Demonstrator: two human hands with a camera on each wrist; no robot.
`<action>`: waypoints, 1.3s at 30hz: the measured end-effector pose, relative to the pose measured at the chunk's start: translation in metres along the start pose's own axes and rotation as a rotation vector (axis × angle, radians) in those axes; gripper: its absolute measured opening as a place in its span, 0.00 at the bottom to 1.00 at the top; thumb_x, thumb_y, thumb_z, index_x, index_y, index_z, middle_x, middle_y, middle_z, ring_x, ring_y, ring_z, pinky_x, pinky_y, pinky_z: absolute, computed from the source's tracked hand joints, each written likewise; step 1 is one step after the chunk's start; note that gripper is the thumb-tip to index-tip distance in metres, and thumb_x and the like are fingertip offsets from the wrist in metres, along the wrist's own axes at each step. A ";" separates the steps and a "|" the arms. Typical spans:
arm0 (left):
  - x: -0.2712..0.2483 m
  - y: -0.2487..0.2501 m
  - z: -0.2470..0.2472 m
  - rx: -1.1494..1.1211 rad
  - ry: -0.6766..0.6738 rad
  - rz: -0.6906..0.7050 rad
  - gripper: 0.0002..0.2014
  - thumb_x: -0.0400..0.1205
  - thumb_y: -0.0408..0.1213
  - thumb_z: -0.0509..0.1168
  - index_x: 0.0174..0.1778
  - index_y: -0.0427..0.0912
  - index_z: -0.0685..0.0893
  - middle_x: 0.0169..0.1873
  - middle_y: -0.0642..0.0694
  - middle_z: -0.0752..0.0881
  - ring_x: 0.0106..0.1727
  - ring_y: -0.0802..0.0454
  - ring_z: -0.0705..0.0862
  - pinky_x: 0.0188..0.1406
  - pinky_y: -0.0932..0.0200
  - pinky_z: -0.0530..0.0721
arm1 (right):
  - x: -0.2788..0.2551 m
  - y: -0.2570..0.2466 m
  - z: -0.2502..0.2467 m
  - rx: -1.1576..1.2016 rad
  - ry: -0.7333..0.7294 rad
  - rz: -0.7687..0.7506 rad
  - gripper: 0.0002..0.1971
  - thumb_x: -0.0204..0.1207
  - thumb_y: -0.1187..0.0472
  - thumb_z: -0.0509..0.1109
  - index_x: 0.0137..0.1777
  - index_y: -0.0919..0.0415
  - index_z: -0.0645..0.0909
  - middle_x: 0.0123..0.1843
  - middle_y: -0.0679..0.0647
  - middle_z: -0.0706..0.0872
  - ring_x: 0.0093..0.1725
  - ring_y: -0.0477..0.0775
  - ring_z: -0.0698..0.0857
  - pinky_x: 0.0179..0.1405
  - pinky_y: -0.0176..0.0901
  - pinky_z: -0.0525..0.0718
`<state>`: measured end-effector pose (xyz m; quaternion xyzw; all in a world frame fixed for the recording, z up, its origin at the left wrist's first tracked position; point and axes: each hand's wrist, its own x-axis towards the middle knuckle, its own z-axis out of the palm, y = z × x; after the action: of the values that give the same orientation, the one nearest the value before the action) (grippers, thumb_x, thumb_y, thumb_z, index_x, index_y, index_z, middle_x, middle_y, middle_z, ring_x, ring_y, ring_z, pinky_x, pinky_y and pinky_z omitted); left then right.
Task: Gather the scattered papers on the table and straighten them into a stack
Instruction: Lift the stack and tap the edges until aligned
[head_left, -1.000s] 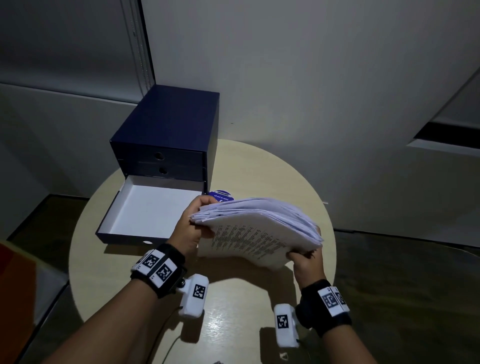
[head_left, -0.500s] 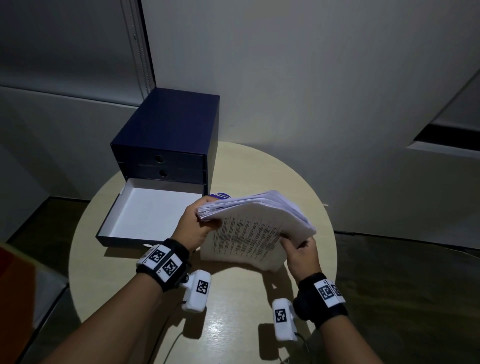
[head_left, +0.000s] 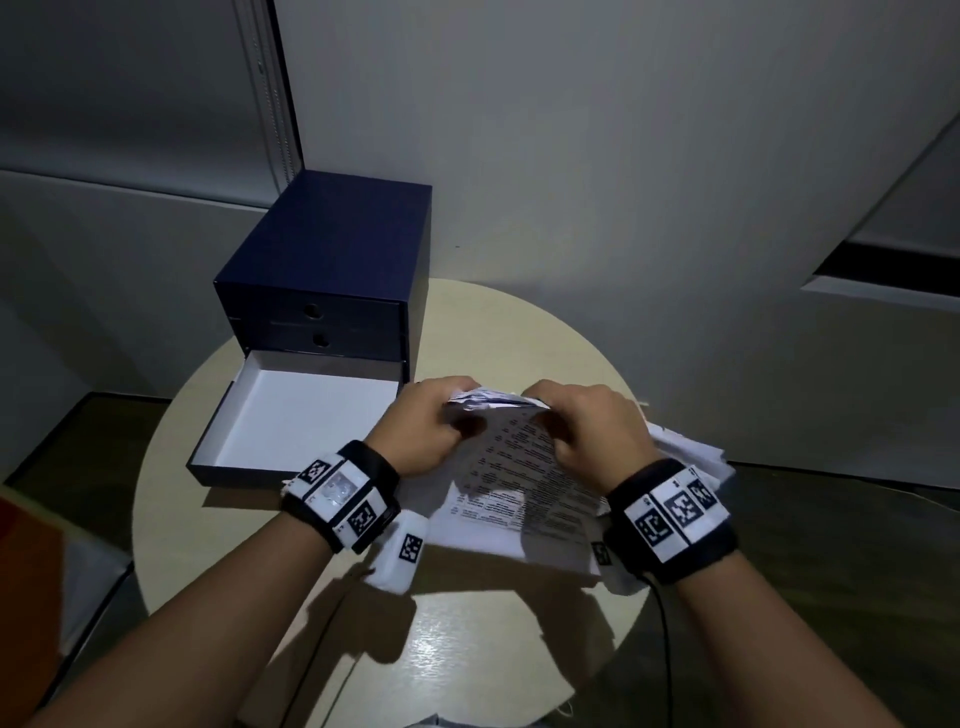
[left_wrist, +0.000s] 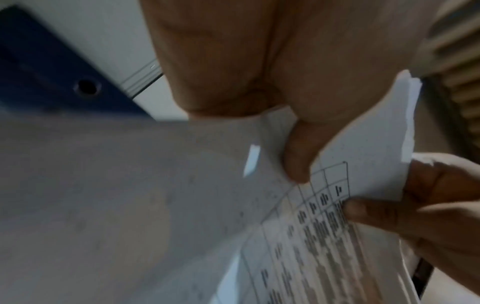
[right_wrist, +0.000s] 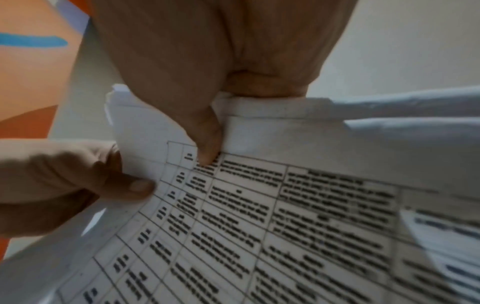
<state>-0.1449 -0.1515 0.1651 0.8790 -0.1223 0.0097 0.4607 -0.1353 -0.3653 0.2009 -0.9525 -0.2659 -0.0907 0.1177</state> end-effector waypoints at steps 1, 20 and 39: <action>-0.001 -0.006 0.002 -0.023 0.046 -0.021 0.08 0.76 0.36 0.71 0.50 0.43 0.88 0.45 0.47 0.91 0.49 0.48 0.88 0.51 0.43 0.86 | -0.003 0.001 0.003 0.051 0.061 0.002 0.16 0.73 0.59 0.70 0.59 0.44 0.82 0.46 0.48 0.92 0.46 0.59 0.88 0.40 0.45 0.80; -0.067 -0.079 0.009 -0.713 0.288 -0.421 0.20 0.77 0.22 0.71 0.58 0.51 0.82 0.55 0.42 0.88 0.59 0.42 0.85 0.55 0.39 0.86 | -0.107 0.056 0.089 1.202 0.240 0.825 0.12 0.76 0.72 0.73 0.52 0.54 0.83 0.47 0.53 0.92 0.52 0.60 0.88 0.53 0.58 0.87; -0.082 -0.078 0.030 -0.578 0.281 -0.213 0.21 0.70 0.51 0.73 0.55 0.45 0.84 0.53 0.49 0.87 0.54 0.53 0.84 0.48 0.63 0.83 | -0.124 0.043 0.094 1.181 0.472 0.758 0.19 0.71 0.65 0.79 0.61 0.53 0.82 0.58 0.47 0.85 0.56 0.45 0.85 0.52 0.42 0.86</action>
<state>-0.2094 -0.1163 0.0740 0.7100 0.0372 0.0477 0.7016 -0.2063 -0.4358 0.0740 -0.7121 0.1089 -0.0880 0.6879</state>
